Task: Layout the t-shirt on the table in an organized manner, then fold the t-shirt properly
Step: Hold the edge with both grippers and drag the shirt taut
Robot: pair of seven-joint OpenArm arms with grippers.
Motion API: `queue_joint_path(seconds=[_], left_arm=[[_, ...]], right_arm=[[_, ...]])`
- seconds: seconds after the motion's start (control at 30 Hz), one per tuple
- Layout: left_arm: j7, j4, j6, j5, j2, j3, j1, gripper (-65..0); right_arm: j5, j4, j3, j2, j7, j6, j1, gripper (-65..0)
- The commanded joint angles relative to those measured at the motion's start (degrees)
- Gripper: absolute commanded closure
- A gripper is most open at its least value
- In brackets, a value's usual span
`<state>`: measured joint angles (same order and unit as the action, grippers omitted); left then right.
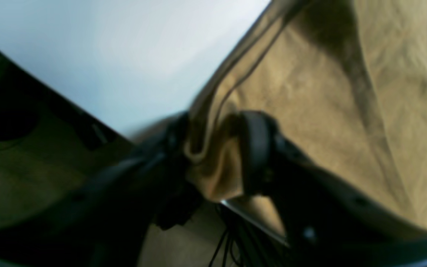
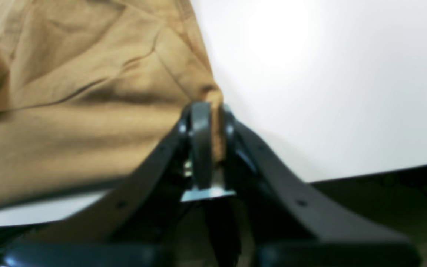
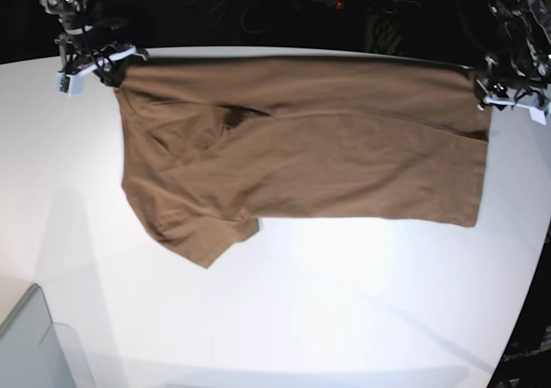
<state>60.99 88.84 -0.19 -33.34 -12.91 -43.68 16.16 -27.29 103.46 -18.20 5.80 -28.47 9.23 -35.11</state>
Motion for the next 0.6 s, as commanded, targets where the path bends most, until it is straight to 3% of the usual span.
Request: queue_joint_path(seconds=[0.0,0.13,0.2,0.37,0.47,0.57], left_arm=[[0.1,0.9,0.2,0.0,-0.9,-0.2,-0.1,-26.4],[0.2,1.0,0.2,-0.4,-0.9,-0.6,-0.2,-28.2],[0.2,1.0,0.2,-0.5,-0.9,-0.6,-0.3,-28.3],[0.2,4.1,0.2,-0.5,-0.9,-0.8,-0.4,-28.4],[0.0,8.1,0.2,-0.5,-0.9,-0.8,-0.7,-28.4],[-0.1,11.2,0.2,-0.1,-0.8,-0.8,-4.6,-28.4]], right_arm=[[-0.4,1.2,-0.3,0.3,1.3,0.7,-0.8,-12.1],[-0.5,2.7,-0.7,0.2,1.3,0.7,-1.5,-25.0],[-0.5,4.0,-1.5,-0.7,1.3,0.7,-2.2,-28.5],[-0.5,7.9,-7.6,-6.5,7.4,0.7,-5.6,-29.4],[-0.4,8.6,-7.3,-6.1,10.1,0.7,-5.7,-29.4],[-0.3,8.2,-4.7,-2.7,9.8,0.7,-0.8,-29.4]])
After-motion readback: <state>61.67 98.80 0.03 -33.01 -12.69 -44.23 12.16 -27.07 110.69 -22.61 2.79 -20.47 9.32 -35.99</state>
